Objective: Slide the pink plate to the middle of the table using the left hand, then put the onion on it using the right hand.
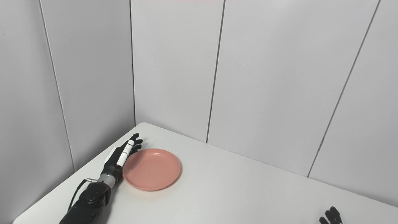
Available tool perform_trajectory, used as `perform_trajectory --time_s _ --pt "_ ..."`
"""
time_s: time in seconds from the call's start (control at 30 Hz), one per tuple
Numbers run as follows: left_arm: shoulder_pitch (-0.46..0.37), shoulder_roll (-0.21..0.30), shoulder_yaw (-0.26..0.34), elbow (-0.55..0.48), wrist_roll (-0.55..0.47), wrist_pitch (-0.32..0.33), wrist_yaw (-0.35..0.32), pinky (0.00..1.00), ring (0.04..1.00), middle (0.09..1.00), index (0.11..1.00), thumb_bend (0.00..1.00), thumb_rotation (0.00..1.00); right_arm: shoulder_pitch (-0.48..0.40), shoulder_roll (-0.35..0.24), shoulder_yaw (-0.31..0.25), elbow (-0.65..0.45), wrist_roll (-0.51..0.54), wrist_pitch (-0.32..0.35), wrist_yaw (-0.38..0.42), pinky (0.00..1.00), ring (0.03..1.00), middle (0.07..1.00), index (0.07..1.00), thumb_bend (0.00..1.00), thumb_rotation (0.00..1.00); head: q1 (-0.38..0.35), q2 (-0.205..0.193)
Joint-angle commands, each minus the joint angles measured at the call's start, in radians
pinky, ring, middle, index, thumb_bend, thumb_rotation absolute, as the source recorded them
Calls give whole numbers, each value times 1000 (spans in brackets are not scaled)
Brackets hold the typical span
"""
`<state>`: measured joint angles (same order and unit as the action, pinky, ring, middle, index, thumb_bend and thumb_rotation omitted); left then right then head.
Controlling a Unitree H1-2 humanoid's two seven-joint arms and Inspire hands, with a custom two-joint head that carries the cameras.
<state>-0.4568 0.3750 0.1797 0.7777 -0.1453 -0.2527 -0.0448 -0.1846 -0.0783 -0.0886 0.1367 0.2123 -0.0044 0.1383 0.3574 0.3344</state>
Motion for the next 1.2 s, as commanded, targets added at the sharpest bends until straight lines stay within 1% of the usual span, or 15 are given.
perform_trajectory --time_s 0.0,0.07,0.13,0.27,0.3,0.37,0.47,0.53,0.57,0.67,0.8,0.87,0.93,1.0,1.17 --pt "-39 -25 -27 18 -1 -16 -54 904 900 901 912 496 1000 -29 11 6 -24 -4 -11 -6 998 992 995 998 407 856 -10 5" --pt "-42 -27 -29 27 -3 -25 -61 903 900 900 911 499 1000 -31 12 10 -20 -7 -11 -7 1000 998 999 1000 386 867 -30 15" --pt "-41 -35 -24 24 -12 -22 -63 902 898 897 906 524 1000 -32 10 15 -13 -13 -17 -5 1000 1000 1000 1000 348 906 -44 25" --pt "-33 -47 -23 -2 -19 -6 -58 895 892 889 898 542 1000 -31 8 14 8 -16 -46 2 1000 1000 1000 1000 324 939 -65 41" --pt "-30 -49 -25 -9 -20 -2 -58 893 890 887 897 541 1000 -33 5 14 23 -17 -63 7 1000 1000 1000 1000 325 940 -65 41" --pt "-24 -54 -26 -24 -24 9 -59 882 884 883 895 542 1000 -37 2 13 49 -18 -89 16 1000 1000 1000 1000 336 941 -79 51" --pt "-22 -60 -25 -31 -26 20 -60 881 882 880 894 555 1000 -42 1 12 74 -17 -109 23 1000 1000 1000 1000 378 925 -103 68" --pt "-21 -63 -25 -35 -24 23 -61 884 885 883 896 568 1000 -46 3 11 87 -15 -118 25 1000 1000 1000 1000 415 904 -116 76" --pt "-20 -64 -25 -40 -23 27 -61 885 886 883 897 569 1000 -49 4 11 93 -15 -121 25 1000 1000 1000 1000 418 902 -128 85" --pt "-15 -68 -24 -61 -27 37 -61 880 881 879 891 568 1000 -57 10 10 110 -13 -127 27 1000 1000 1000 1000 449 892 -147 95" --pt "-9 -78 -21 -87 -37 63 -63 880 879 876 887 565 1000 -58 12 14 104 -32 -118 14 1000 1000 1000 1000 481 883 -173 112" --pt "-8 -85 -20 -97 -38 75 -60 877 877 873 885 565 1000 -53 13 15 87 -41 -104 7 1000 1000 1000 1000 494 885 -199 126" --pt "-6 -91 -20 -107 -37 85 -59 872 874 869 880 560 1000 -51 16 16 77 -45 -98 2 1000 1000 1000 1000 509 882 -201 127" --pt "-10 -96 -26 -105 -26 84 -57 868 868 865 876 559 1000 -53 19 19 68 -51 -90 -4 1000 1000 1000 1000 521 892 -224 138" --pt "-13 -115 -42 -111 -12 86 -58 867 868 864 880 565 1000 -57 27 21 63 -60 -86 -14 1000 1000 1000 1000 518 900 -249 150"
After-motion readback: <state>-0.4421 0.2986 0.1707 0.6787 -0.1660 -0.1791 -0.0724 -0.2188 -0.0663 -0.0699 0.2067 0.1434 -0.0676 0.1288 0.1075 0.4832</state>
